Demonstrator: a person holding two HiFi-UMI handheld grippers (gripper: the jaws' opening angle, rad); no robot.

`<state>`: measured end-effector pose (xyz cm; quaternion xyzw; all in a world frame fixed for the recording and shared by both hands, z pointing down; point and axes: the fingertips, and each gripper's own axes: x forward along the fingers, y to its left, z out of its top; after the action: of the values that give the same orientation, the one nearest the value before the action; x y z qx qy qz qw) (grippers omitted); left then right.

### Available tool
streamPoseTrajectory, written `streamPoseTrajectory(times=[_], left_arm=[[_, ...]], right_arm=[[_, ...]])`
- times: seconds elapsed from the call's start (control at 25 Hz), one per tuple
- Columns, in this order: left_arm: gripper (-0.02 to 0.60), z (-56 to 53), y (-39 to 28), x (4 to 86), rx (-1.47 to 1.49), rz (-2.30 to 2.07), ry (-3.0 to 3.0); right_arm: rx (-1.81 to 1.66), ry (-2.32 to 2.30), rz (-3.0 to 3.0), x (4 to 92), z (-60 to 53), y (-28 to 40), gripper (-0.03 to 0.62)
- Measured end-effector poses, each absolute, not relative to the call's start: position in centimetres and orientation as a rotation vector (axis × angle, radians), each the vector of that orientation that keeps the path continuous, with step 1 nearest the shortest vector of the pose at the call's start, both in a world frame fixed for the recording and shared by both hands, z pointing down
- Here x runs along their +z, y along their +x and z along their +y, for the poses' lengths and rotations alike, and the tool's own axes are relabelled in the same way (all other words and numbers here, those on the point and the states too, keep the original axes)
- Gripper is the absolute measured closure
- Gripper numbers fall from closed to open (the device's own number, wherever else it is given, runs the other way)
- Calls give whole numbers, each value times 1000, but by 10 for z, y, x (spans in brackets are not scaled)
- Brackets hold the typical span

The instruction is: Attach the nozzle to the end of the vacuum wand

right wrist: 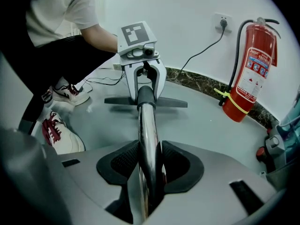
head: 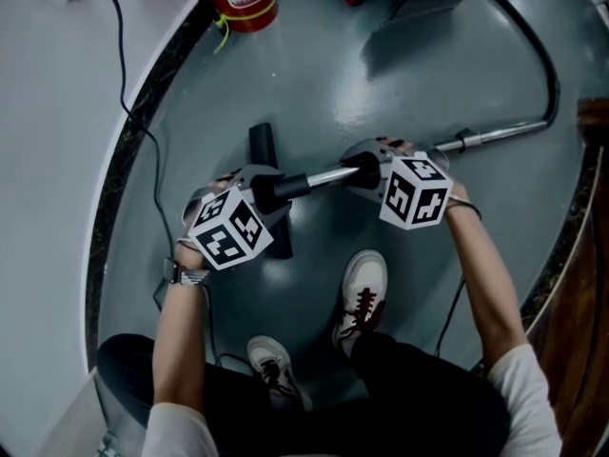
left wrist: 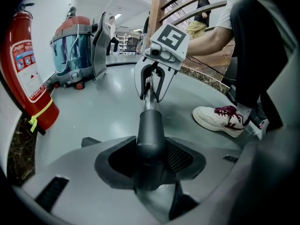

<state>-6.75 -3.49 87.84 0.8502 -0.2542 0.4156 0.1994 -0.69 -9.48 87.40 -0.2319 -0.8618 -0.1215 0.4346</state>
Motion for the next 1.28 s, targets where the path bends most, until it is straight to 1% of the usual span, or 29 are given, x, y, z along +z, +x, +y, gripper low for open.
streamPoseTrajectory(times=[0.16,0.36,0.72,0.88,1.28], left_arm=[[393,-35,-65,876,1096,-666,2355],[393,-36,-68,883,1098,-715,2330],[394,-47,-73,885,1319,-872,2394],[394,-45,-73,885,1397,-820,2406],[396,-42,-70,894,1229,-721,2375]], right_arm=[[-303,-584,-2144,876,-93,-8,431],[-311,-566,-2151,875,-96,-10,431],[-328,-541,-2155,873,-101,-14,431],[-329,-545,-2152,876,-98,-15,431],[-319,-548,-2163,879,-96,-17,431]])
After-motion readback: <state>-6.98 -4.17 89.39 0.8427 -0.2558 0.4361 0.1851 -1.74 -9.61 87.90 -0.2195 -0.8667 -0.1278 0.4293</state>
